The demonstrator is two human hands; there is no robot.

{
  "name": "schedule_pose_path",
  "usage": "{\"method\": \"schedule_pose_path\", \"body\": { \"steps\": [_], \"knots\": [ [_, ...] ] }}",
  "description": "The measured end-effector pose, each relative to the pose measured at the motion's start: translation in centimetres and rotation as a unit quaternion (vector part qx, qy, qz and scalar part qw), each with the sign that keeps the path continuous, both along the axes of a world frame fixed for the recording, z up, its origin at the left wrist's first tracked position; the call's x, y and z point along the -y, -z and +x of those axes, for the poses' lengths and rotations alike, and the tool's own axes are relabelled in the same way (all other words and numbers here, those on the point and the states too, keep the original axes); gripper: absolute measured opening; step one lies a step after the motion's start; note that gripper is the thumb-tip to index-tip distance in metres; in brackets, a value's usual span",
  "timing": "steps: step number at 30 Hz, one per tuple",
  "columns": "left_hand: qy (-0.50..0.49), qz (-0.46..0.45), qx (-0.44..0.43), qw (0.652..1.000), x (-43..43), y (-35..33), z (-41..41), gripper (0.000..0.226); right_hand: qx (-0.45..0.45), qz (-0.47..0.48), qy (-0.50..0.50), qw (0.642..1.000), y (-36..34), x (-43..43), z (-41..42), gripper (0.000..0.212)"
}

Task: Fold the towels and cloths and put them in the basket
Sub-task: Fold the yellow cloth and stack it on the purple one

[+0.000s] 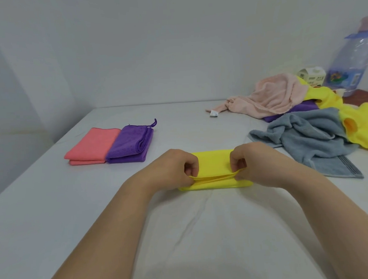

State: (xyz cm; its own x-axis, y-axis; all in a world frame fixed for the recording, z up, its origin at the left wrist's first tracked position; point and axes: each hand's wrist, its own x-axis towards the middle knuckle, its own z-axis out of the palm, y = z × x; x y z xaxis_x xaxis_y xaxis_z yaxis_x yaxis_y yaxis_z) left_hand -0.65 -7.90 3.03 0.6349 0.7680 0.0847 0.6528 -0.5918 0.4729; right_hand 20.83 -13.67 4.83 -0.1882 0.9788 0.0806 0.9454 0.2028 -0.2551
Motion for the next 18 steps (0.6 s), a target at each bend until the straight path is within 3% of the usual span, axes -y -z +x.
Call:
{"method": "schedule_pose_path", "body": {
  "steps": [4,7,9,13,14,18],
  "knots": [
    [0.004,-0.011,-0.022,1.000,0.1,0.0,0.0,0.022,0.045,-0.005,-0.016,0.999,0.3,0.0,-0.2,0.025],
    [0.004,-0.025,-0.047,0.999,0.1,-0.4,-0.5,0.007,0.063,-0.041,-0.029,0.997,0.6,0.0,-0.3,0.021],
    [-0.032,-0.017,-0.031,0.999,0.1,-0.4,-0.2,0.026,0.052,-0.056,-0.033,0.996,0.5,0.0,-0.1,0.014],
    [-0.099,0.183,0.013,0.978,-0.1,0.9,2.7,0.037,0.046,-0.064,-0.026,0.997,0.3,0.0,-0.1,0.011],
    [-0.093,0.194,0.002,0.977,-0.2,1.3,3.3,0.040,0.051,-0.067,-0.023,0.996,0.3,0.0,-0.2,0.013],
    [-0.085,0.121,-0.187,0.971,-0.1,2.8,3.9,0.054,0.063,-0.064,0.024,0.996,0.2,-0.1,-0.7,0.026]
  ]
}}
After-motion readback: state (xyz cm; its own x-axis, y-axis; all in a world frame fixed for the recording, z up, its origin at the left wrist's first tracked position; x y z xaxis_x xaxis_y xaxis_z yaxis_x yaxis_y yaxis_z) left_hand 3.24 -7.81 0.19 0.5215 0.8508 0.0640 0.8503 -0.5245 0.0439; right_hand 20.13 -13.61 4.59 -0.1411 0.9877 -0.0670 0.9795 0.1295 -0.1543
